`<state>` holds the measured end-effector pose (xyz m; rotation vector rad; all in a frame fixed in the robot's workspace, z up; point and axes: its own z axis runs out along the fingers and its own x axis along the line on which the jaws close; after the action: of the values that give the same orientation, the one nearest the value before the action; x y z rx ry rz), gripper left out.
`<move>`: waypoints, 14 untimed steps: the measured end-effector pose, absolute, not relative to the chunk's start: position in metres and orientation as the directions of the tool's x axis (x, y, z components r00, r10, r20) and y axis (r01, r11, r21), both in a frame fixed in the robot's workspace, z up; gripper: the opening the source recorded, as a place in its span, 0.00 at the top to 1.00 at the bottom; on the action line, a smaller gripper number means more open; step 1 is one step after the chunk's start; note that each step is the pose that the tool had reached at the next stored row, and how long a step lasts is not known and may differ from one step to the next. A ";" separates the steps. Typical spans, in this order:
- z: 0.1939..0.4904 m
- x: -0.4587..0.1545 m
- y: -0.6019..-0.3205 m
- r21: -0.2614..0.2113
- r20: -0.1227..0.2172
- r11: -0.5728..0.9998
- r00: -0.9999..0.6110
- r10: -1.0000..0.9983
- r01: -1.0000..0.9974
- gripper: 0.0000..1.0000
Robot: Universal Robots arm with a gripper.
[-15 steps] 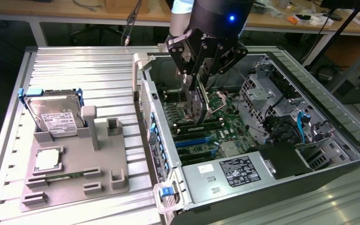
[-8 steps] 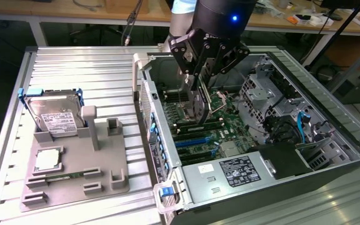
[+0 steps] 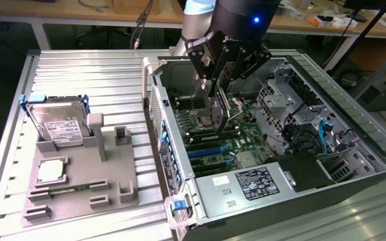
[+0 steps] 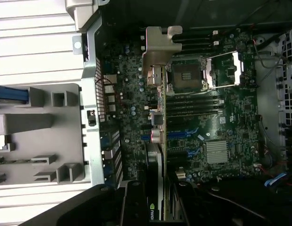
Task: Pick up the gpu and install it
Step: 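Pick up the gpu and move the gpu toward the slot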
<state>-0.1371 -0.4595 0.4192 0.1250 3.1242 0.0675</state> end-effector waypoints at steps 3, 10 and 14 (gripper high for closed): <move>0.419 -0.132 -0.460 0.044 -0.012 0.996 -0.997 0.080 0.080 0.73; 0.419 -0.118 -0.460 0.044 -0.012 0.996 -0.997 0.080 0.080 0.73; 0.419 -0.107 -0.460 0.044 -0.012 0.996 -0.997 0.080 0.080 0.73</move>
<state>-0.1074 -0.4596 0.4191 0.1250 3.1242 0.0676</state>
